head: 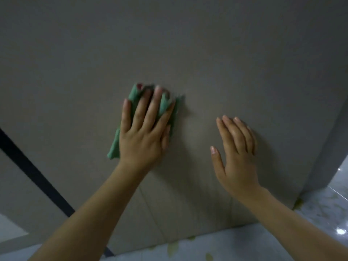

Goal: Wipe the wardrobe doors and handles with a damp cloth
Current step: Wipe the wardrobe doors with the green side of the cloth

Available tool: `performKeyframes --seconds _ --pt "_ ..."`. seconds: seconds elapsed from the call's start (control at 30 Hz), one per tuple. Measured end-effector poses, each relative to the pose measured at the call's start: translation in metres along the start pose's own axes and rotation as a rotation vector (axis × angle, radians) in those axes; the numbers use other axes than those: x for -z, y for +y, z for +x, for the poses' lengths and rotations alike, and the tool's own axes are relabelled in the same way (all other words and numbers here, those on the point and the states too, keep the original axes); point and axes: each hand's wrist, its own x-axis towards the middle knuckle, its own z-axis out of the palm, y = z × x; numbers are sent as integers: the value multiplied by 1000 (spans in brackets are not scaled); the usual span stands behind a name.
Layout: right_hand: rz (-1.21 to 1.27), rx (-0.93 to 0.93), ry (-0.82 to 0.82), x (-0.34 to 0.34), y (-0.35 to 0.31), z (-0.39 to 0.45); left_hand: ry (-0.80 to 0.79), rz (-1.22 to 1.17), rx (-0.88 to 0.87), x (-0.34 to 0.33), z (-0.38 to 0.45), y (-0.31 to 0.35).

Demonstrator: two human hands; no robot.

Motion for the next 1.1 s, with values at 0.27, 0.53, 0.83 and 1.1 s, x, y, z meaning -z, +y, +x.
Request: performKeyframes --seconds 0.27,0.53,0.83,1.1 --pt "48 178 -30 -12 -38 24 -83 -5 -117 5 -56 -23" --pt "25 405 33 -18 -97 93 85 40 389 25 -42 -91" --pt "-47 368 55 -41 -113 83 -87 44 18 18 -83 -65" --pt "-191 357 51 -35 -109 83 137 83 680 45 -57 -163"
